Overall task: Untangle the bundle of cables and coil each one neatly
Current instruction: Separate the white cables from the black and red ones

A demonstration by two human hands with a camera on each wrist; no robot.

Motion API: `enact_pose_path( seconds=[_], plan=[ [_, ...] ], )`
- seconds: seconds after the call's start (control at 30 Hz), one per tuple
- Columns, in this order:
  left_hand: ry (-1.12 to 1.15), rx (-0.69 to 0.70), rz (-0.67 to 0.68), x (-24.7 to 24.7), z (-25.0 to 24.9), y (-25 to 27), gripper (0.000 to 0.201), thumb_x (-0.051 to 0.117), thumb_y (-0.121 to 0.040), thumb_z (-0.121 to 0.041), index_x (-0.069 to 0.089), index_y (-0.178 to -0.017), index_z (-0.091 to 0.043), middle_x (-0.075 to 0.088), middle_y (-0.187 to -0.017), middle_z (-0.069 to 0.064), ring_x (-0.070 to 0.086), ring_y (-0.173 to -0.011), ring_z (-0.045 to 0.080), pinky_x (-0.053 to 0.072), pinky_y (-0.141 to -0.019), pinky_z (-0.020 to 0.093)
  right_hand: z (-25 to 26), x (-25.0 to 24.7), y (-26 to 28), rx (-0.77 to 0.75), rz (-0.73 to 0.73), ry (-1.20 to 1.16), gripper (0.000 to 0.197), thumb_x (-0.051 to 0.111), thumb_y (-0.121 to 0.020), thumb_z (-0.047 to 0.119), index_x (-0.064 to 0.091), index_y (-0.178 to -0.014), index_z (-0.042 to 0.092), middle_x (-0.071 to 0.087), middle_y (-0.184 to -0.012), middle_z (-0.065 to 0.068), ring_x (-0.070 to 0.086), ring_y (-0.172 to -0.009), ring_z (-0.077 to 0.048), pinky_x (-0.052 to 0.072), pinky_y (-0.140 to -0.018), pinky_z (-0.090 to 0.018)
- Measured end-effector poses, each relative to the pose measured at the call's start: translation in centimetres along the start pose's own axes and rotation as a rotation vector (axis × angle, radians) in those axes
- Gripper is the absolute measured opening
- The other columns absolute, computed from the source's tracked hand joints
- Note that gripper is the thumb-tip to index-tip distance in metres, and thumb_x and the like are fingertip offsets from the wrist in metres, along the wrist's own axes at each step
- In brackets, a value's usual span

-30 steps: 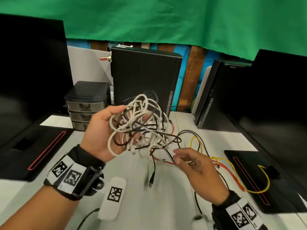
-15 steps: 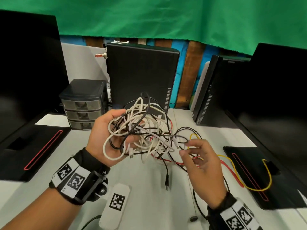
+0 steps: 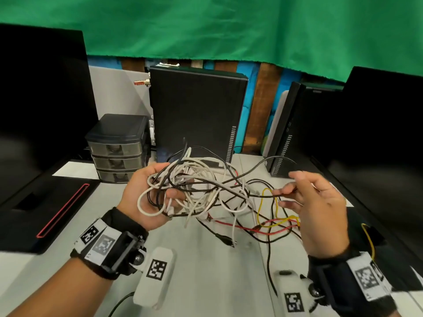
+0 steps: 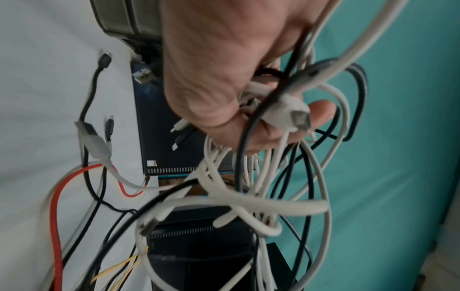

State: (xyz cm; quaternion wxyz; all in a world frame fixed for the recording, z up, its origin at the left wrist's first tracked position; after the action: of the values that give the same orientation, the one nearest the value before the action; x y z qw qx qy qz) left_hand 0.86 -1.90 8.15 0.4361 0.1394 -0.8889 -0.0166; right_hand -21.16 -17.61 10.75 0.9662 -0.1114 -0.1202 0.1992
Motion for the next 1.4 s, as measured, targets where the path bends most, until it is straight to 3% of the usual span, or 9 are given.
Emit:
enact_pose_path(
  seconds=[0.23, 0.37, 0.47, 0.57, 0.73, 0.9, 1.17, 1.27, 1.4],
  plan=[
    [-0.119, 0.032, -0.136, -2.0, -0.1, -1.0, 0.031, 0.047, -0.084, -0.030, 0.064, -0.086, -0.004, 0.056, -0.082, 0.011, 0.041, -0.035, 0.014, 0.018, -0.043, 0.018, 0.8, -0.6, 0.2, -0.100, 0.364, 0.292, 0.028, 0.072, -0.080, 0.026, 0.069, -0.108, 0.021, 0.048, -0.057, 0.001, 0.049, -0.057, -0.011, 0.050, -0.064, -0.022],
    [-0.232, 0.097, -0.220, -2.2, -0.7, -1.1, 0.032, 0.051, -0.080, -0.028, 0.064, -0.093, -0.002, 0.052, -0.089, 0.017, 0.044, -0.031, 0.017, 0.030, -0.033, 0.016, 2.6, 0.8, 2.4, -0.244, 0.619, 0.591, 0.012, 0.075, -0.075, 0.037, 0.079, -0.083, 0.029, 0.057, -0.056, 0.010, 0.046, -0.054, -0.012, 0.043, -0.059, -0.019],
    [-0.200, 0.089, -0.204, -2.5, -1.3, -0.8, 0.029, 0.050, -0.081, -0.030, 0.061, -0.089, -0.004, 0.050, -0.087, 0.015, 0.043, -0.031, 0.017, 0.032, -0.033, 0.016, 3.1, -1.7, 0.9, -0.350, 0.387, 0.471, 0.020, 0.067, -0.085, 0.031, 0.071, -0.069, 0.019, 0.060, -0.056, 0.000, 0.054, -0.055, -0.016, 0.045, -0.060, -0.020],
    [-0.178, 0.104, -0.208, -3.4, -2.2, -0.5, 0.026, 0.049, -0.083, -0.030, 0.056, -0.089, -0.005, 0.046, -0.082, 0.011, 0.042, -0.031, 0.017, 0.030, -0.034, 0.017, 2.1, -5.3, -1.2, -0.091, 0.112, 0.050, 0.024, 0.063, -0.086, 0.033, 0.064, -0.072, 0.014, 0.045, -0.057, -0.002, 0.051, -0.056, -0.017, 0.047, -0.061, -0.026],
    [-0.231, 0.164, -0.295, -5.5, -3.8, -0.3, 0.027, 0.059, -0.073, -0.032, 0.063, -0.084, -0.008, 0.046, -0.084, 0.008, 0.043, -0.034, 0.016, 0.018, -0.043, 0.018, 1.6, -6.2, -2.4, 0.074, 0.136, -0.130, 0.028, 0.068, -0.079, 0.046, 0.062, -0.082, 0.018, 0.035, -0.061, 0.006, 0.035, -0.054, -0.008, 0.031, -0.044, -0.016],
    [-0.219, 0.217, -0.277, -5.7, -4.9, 0.0, 0.030, 0.057, -0.072, -0.034, 0.068, -0.079, -0.008, 0.055, -0.082, 0.006, 0.042, -0.034, 0.013, 0.019, -0.042, 0.017, 0.9, -6.4, -2.2, 0.222, 0.132, -0.036, 0.068, 0.034, -0.096, 0.064, 0.070, -0.073, 0.011, 0.037, -0.059, 0.001, 0.038, -0.056, -0.013, 0.033, -0.050, -0.025],
    [-0.177, 0.260, -0.151, -4.3, -5.1, 0.4, 0.038, 0.044, -0.082, -0.037, 0.073, -0.087, -0.012, 0.068, -0.083, 0.004, 0.044, -0.035, 0.012, 0.029, -0.039, 0.016, -2.8, 0.8, 2.7, 0.029, 0.564, 0.393, 0.041, 0.069, -0.085, 0.044, 0.064, -0.049, 0.024, 0.042, -0.047, 0.003, 0.042, -0.052, -0.014, 0.042, -0.070, -0.034],
    [-0.146, 0.269, -0.122, -4.2, -5.7, 1.0, 0.036, 0.045, -0.085, -0.037, 0.069, -0.087, -0.011, 0.067, -0.083, 0.006, 0.045, -0.035, 0.013, 0.033, -0.036, 0.016, -4.9, 2.2, 4.7, 0.058, 0.719, 0.460, 0.036, 0.074, -0.084, 0.042, 0.070, -0.058, 0.017, 0.052, -0.054, -0.011, 0.043, -0.056, -0.027, 0.046, -0.067, -0.017],
    [-0.145, 0.279, -0.036, -3.6, -6.1, 1.4, 0.036, 0.046, -0.086, -0.038, 0.068, -0.081, -0.011, 0.065, -0.081, 0.004, 0.045, -0.034, 0.011, 0.021, -0.043, 0.019, -5.9, 3.3, 6.4, 0.136, 0.874, 0.701, 0.013, 0.071, -0.090, 0.024, 0.078, -0.080, 0.028, 0.074, -0.081, 0.008, 0.065, -0.078, -0.002, 0.050, -0.079, -0.018]
  ],
)
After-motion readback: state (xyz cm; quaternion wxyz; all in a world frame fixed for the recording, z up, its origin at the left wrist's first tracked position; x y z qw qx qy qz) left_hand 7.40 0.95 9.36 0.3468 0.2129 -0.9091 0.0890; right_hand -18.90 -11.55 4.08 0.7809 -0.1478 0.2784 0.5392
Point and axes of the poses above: each hand's wrist, its own y-axis away from the middle knuckle, its own x-axis out of the palm, z = x × y, the point moved 5 cm from there along -y, towards the middle knuckle
